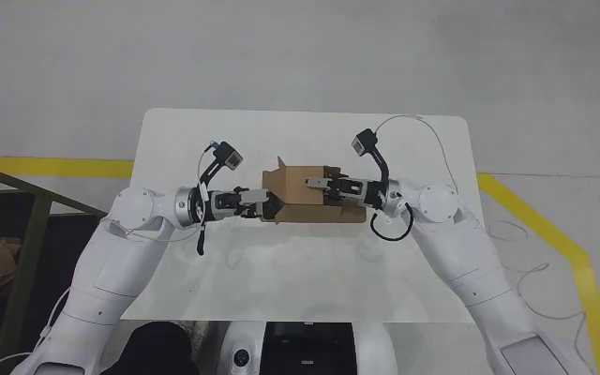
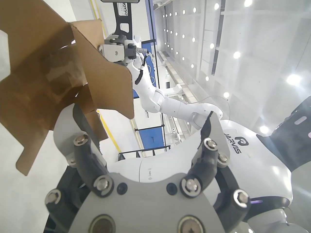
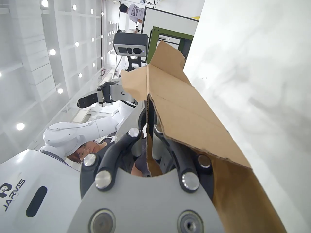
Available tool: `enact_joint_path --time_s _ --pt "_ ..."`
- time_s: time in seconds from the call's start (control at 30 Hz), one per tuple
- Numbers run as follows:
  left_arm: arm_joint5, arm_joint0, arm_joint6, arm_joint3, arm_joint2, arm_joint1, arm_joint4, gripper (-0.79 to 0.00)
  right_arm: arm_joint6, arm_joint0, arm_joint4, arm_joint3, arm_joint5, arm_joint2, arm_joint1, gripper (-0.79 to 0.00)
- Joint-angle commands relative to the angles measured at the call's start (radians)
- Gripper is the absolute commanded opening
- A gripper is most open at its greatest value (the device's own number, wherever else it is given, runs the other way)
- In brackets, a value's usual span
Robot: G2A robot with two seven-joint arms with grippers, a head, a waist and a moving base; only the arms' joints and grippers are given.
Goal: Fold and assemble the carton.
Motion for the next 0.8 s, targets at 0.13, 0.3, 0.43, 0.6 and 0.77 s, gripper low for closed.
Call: enact_joint_path --time_s 0.13,0.3,0.43,0.6,0.77 --pt "0.008 0.009 0.004 -0.017 0.016 -0.003 -0.008 0.0 -0.011 -0.014 -0.013 -0.012 0.007 0.012 0.004 -0.785" --pt "0.006 0.005 0.008 -0.014 0.033 -0.006 -0.008 0.0 -0.017 -0.021 -0.02 -0.02 0.012 0.022 0.006 -0.785" --pt "0.008 0.002 0.008 -0.012 0.045 -0.009 -0.01 0.0 -0.026 -0.025 -0.023 -0.025 0.013 0.028 0.007 -0.785" --pt "0.01 -0.003 0.007 -0.008 0.061 -0.013 -0.017 0.0 -0.034 -0.027 -0.024 -0.029 0.014 0.03 0.007 -0.785" --pt "0.013 -0.009 0.008 -0.006 0.073 -0.016 -0.024 0.0 -0.047 -0.026 -0.03 -0.027 0.016 0.03 0.006 -0.785"
